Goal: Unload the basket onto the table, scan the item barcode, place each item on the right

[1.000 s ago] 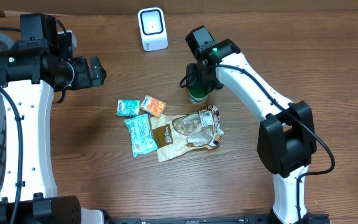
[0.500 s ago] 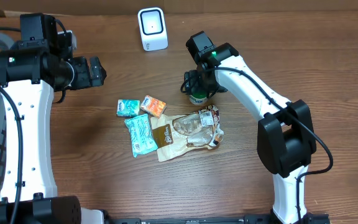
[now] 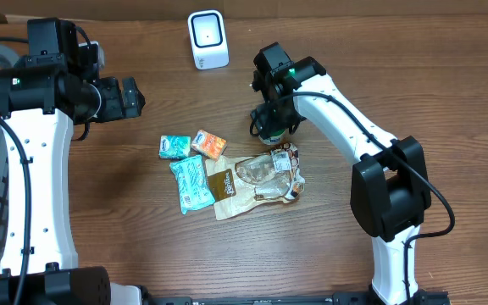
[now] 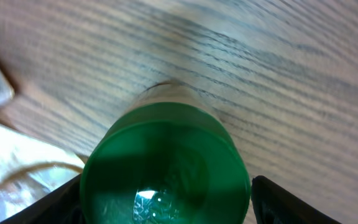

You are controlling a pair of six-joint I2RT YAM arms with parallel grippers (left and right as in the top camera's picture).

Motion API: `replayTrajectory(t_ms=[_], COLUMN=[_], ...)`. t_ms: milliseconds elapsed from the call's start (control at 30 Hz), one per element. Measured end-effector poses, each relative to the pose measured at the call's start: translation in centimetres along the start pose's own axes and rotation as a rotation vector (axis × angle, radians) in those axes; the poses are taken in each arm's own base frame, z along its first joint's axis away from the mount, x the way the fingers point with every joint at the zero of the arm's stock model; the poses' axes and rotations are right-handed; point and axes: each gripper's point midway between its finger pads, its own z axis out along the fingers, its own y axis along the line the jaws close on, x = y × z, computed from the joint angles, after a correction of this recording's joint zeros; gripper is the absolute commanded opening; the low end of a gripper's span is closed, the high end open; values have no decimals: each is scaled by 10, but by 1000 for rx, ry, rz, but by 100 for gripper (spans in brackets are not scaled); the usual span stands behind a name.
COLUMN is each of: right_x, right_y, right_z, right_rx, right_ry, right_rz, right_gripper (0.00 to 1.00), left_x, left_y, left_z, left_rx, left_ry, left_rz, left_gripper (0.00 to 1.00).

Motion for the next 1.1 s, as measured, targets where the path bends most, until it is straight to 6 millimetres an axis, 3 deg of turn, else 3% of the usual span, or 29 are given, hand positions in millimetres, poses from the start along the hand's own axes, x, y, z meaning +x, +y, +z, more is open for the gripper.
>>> replayTrajectory(t_ms=[333,467,533,600,900,1100], right_x=[3,2,2,1,-9,-2], right_y=[6,11,14,15,33,15], right_z=[0,0,0,-1,-10,-5], right_rx=[-5,-7,-8,-13,-133,-46], right_ry=[11,10,9,5,-22,8], right_rz=[-402,-475,-461,-415,94,496], right_gripper=[74,81,89,100,100,100], left_x=[0,0,0,0,0,0], left_y=[0,0,0,0,0,0], left_z=[0,0,0,0,0,0], left_rx=[0,0,0,0,0,0], left_ry=[0,0,0,0,0,0], left_rz=[0,0,0,0,0,0], left_gripper=[100,100,99,100,100,100])
